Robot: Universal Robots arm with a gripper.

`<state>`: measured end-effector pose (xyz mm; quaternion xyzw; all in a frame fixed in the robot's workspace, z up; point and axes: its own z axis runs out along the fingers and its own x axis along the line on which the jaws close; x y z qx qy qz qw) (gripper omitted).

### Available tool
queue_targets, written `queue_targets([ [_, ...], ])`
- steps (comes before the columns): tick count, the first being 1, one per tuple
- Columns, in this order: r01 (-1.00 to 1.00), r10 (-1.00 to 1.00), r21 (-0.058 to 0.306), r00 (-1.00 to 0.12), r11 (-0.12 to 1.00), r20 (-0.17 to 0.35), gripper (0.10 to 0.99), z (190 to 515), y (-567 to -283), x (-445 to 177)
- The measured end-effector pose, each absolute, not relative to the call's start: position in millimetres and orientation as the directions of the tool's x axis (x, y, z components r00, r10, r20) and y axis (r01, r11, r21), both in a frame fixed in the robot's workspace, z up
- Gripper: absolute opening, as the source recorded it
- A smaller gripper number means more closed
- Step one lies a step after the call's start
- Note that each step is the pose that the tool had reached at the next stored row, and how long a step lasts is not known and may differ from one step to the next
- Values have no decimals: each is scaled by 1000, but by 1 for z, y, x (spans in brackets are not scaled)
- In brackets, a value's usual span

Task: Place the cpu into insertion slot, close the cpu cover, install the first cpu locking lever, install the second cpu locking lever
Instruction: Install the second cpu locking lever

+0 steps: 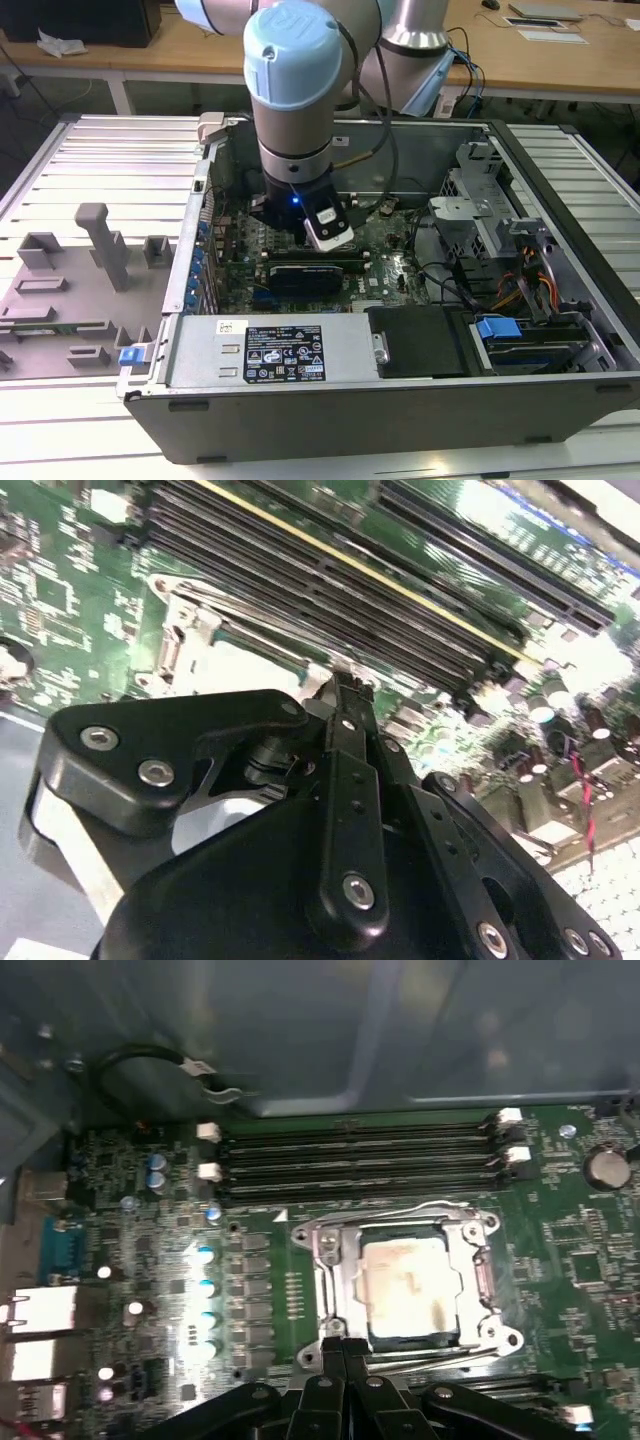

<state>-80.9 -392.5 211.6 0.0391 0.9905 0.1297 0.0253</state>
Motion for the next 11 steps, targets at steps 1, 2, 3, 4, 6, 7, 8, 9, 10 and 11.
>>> queue_targets([
  [1, 71, 84, 259, -996, 963, -40, 106, 212, -393, -79],
  [2, 72, 85, 259, -996, 963, -39, 106, 212, -393, -77],
  [3, 73, 86, 259, -996, 963, -38, 106, 212, -393, -71],
  [4, 75, 87, 259, -996, 963, -36, 106, 212, -393, -67],
  [6, 77, 89, 259, -995, 963, -34, 106, 212, -393, -63],
  [7, 78, 90, 259, -995, 963, -34, 106, 212, -393, -61],
  [8, 79, 91, 258, -995, 963, -33, 106, 212, -393, -59],
  [9, 81, 92, 258, -995, 963, -32, 106, 212, -393, -57],
  [10, 82, 94, 257, -995, 963, -31, 106, 212, -393, -55],
  [11, 84, 95, 253, -995, 964, -31, 106, 212, -393, -52],
])
